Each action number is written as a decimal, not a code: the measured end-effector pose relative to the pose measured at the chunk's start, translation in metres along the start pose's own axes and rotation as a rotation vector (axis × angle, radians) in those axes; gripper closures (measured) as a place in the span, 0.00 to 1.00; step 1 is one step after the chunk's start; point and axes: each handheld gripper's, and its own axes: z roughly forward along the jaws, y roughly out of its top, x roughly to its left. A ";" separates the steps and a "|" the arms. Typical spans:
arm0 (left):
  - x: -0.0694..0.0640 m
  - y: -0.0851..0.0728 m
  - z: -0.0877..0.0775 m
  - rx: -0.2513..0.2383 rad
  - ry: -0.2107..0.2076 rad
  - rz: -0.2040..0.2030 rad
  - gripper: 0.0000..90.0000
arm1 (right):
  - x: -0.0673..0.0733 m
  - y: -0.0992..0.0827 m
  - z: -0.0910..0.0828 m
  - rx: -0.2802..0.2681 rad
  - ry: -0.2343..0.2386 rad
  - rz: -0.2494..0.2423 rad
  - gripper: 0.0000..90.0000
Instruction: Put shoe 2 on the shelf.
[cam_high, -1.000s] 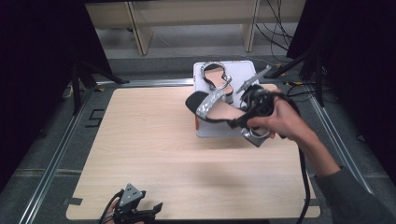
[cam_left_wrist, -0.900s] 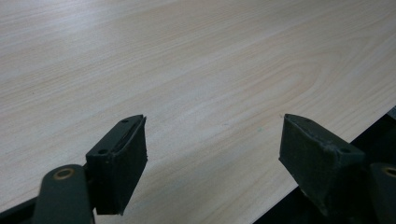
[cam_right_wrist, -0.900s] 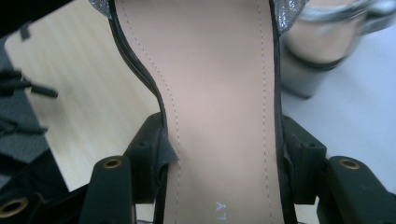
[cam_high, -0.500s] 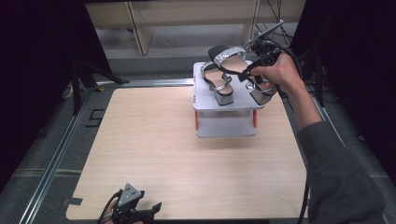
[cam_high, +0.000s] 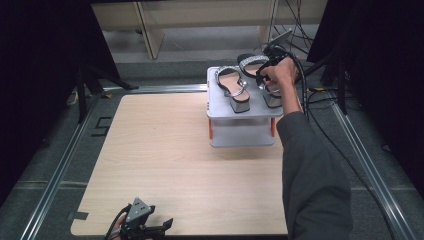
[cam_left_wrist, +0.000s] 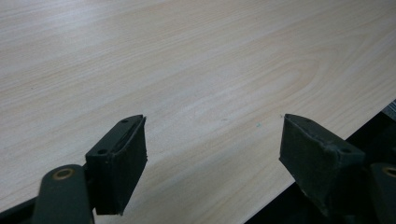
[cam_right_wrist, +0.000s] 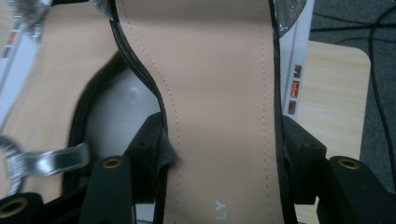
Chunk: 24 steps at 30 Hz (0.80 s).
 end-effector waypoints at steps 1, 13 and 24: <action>0.000 0.000 0.000 0.009 0.000 -0.001 0.25 | 0.000 0.001 0.002 0.011 -0.007 0.014 0.48; -0.001 0.001 0.000 0.002 0.001 0.018 0.25 | 0.006 0.006 0.029 0.067 -0.107 0.064 0.48; -0.003 0.000 0.000 0.008 -0.002 0.001 0.25 | 0.009 0.007 0.023 0.051 0.001 0.153 0.31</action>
